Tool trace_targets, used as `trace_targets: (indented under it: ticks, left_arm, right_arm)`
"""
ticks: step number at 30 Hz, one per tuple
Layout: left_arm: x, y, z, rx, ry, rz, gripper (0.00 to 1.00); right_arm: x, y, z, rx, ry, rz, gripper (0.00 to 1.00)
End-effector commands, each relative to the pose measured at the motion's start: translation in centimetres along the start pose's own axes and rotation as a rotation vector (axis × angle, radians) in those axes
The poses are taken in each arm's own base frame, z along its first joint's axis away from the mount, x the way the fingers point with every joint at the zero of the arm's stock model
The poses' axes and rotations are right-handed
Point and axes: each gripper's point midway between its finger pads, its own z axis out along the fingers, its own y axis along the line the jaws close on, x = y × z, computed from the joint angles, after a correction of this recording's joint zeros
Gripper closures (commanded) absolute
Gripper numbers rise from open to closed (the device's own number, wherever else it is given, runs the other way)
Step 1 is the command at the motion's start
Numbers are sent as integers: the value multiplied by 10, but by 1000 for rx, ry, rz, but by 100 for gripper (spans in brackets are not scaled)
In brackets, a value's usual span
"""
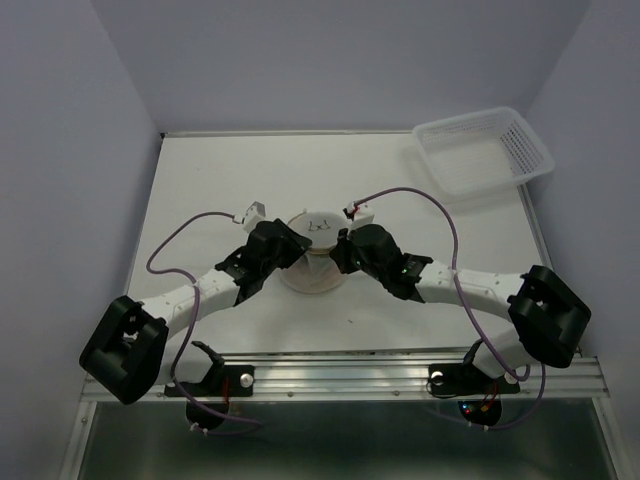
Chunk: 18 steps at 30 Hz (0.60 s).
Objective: Unzip the laundry bag and remove the bra
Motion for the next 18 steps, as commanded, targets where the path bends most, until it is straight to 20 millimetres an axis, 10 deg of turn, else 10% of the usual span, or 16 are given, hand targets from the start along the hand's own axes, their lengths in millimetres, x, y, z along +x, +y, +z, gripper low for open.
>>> trace_targets:
  ticks: [1, 4, 18]
  left_arm:
    - [-28, -42, -1, 95, -86, -2, 68]
    - [-37, -41, -5, 88, -110, 18, 100]
    - [-90, -4, -24, 139, -83, 206, 100]
  right_arm:
    - [-27, 10, -4, -15, -92, -2, 99]
    - [-28, -1, -9, 32, -104, -10, 99]
    - [-55, -141, -63, 374, -211, 107, 99]
